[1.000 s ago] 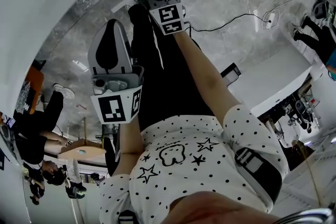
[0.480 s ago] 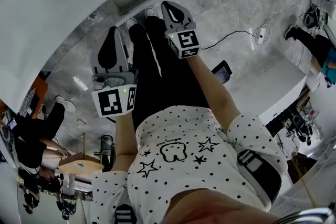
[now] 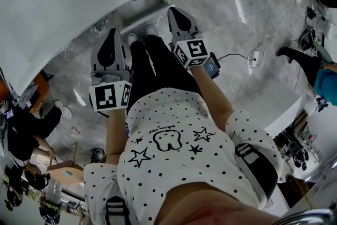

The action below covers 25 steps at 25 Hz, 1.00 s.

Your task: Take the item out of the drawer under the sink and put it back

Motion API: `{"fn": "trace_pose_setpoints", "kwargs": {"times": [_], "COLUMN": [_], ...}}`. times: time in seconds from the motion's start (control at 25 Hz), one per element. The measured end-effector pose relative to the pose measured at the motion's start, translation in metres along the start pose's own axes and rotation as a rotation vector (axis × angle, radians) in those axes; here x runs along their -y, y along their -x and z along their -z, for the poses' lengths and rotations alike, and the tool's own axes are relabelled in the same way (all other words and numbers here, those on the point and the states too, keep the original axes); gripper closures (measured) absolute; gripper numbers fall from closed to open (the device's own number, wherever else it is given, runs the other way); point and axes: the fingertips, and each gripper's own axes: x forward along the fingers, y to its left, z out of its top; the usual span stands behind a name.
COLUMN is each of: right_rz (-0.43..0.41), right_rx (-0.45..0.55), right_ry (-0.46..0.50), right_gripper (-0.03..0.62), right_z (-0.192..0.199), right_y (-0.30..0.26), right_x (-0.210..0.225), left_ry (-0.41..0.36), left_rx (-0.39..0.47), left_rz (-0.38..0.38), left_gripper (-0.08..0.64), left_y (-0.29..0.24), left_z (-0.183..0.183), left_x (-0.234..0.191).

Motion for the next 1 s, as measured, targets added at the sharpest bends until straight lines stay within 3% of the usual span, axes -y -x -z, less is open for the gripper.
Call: {"fn": "trace_pose_setpoints", "kwargs": {"times": [0.2,0.44,1.0], "right_rz": [-0.055,-0.15,-0.253], "right_rx": [0.092,0.187,0.217], "right_ry": [0.013,0.031,0.055], "right_gripper": [0.58,0.58,0.58], "right_z": [-0.061,-0.111,-0.12], "right_y": [0.033,0.061,0.104], "right_x": [-0.002,-0.012,-0.034], "left_ry": [0.002,-0.044,-0.067], "left_rx": [0.061,0.152,0.226], "left_rz": [-0.003,-0.07,-0.152], "left_gripper": [0.557,0.557,0.557], "left_y": [0.017,0.036,0.078], "left_z": [-0.039,-0.07,-0.077], "left_x": [0.028,0.042,0.06]}}
